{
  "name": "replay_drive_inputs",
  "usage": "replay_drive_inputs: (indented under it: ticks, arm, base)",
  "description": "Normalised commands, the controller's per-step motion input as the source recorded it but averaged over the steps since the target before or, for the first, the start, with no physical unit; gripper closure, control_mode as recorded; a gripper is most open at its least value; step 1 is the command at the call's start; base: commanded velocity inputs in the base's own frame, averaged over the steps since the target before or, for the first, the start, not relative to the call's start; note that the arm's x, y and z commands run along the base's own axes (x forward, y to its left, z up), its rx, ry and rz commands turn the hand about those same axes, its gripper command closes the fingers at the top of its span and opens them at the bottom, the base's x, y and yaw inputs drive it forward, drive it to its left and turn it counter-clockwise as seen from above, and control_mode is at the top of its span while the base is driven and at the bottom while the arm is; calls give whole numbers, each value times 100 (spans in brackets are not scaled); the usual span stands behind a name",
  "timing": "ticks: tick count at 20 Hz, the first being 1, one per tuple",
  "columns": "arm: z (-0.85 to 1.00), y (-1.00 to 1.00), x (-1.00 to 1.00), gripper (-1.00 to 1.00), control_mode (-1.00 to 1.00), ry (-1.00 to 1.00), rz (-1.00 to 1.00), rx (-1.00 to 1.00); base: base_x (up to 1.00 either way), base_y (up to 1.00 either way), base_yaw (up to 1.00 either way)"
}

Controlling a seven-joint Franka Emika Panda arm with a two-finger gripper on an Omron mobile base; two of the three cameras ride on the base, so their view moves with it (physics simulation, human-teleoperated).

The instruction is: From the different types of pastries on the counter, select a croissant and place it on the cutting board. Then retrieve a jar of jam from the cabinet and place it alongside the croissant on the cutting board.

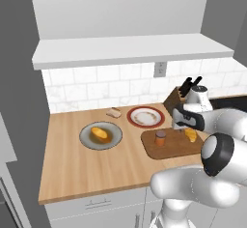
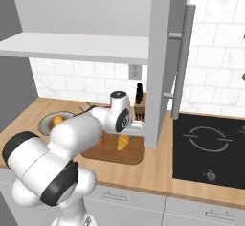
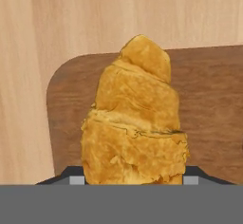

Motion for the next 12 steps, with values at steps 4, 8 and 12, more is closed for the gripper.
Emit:
replay_drive_inputs:
  ticks: [4, 8, 12]
  arm:
    - [-29, 0, 0, 100, -100, 0, 0, 0]
    - [-23, 0, 0, 100, -100, 0, 0, 0]
    - [-25, 0, 1, 100, -100, 0, 0, 0]
  base:
    - [0, 0, 0]
    - [0, 0, 0]
    - [0, 0, 0]
